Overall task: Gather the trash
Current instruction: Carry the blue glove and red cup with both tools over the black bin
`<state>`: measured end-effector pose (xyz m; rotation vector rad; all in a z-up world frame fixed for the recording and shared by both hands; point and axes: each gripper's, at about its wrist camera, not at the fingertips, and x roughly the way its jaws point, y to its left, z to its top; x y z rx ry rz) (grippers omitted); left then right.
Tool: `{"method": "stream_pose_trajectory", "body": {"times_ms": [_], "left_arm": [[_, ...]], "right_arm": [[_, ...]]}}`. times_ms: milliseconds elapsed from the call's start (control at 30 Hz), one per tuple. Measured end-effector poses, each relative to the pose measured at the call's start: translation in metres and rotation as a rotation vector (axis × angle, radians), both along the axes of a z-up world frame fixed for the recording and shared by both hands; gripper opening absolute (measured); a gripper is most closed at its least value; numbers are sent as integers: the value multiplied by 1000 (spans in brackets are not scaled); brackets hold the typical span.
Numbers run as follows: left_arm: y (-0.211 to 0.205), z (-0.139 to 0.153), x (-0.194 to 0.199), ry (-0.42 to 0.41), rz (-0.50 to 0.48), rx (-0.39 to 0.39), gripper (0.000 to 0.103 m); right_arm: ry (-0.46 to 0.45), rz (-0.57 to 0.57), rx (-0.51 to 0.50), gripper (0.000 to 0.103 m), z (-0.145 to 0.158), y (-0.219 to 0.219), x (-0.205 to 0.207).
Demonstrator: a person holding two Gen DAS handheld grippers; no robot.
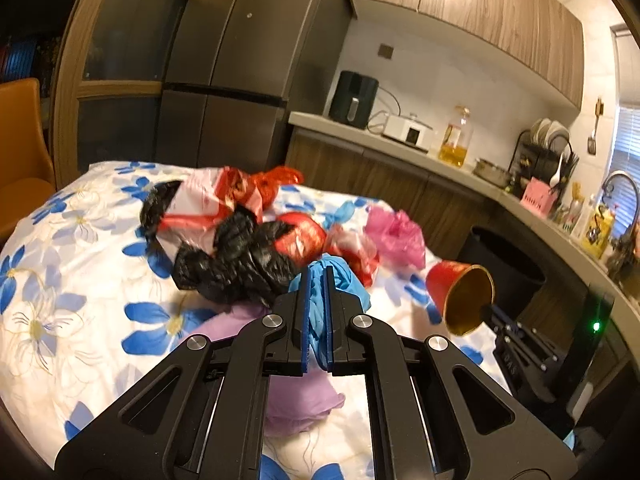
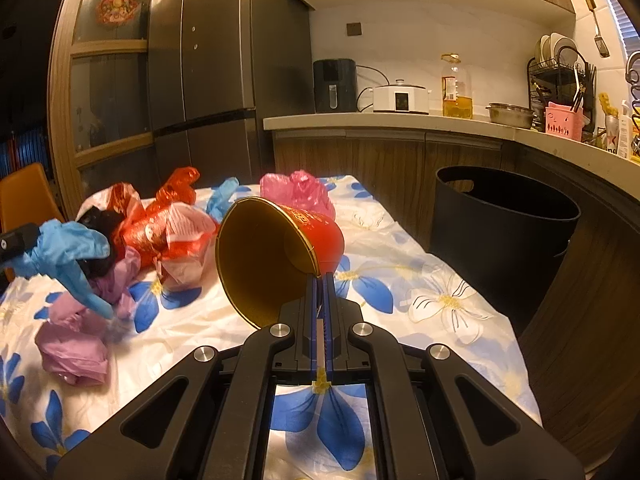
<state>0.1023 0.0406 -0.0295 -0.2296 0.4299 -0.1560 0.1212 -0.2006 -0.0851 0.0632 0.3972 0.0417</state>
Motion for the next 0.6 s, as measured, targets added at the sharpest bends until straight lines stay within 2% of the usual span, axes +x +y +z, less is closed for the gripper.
{"method": "stream_pose_trajectory", "body": {"times_ms": [267, 600], "left_arm": [[-12, 29, 0, -47, -4, 0, 5], [-78, 60, 27, -92, -112, 9, 4]], "right_arm": [[-29, -13, 29, 3, 18, -15, -8], [-84, -94, 31, 3, 44, -52, -18]]}}
